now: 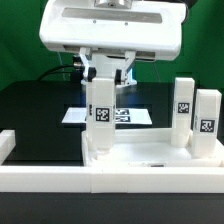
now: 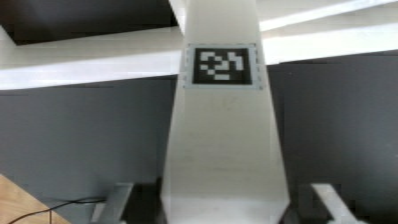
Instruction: Assemble desk
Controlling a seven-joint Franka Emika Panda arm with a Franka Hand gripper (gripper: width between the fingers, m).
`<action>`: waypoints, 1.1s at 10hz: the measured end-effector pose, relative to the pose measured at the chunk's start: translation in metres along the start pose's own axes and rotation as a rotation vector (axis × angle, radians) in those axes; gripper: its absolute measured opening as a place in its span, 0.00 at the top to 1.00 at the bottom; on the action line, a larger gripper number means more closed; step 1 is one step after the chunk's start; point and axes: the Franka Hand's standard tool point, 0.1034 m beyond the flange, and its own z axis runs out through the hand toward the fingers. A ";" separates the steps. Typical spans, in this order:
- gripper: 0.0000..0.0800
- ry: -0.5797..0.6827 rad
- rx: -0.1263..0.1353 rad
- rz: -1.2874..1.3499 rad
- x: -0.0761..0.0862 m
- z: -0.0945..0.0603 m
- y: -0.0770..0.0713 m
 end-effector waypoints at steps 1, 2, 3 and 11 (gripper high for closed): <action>0.64 0.004 -0.002 -0.002 -0.001 0.001 0.000; 0.64 0.003 -0.005 -0.004 -0.002 0.002 0.001; 0.64 0.001 -0.006 -0.004 -0.003 0.003 0.002; 0.54 0.048 -0.020 -0.017 -0.006 0.008 0.003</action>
Offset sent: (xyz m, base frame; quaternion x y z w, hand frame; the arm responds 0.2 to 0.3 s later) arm -0.0036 -0.0012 -0.0053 0.0034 0.0045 0.0052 1.0000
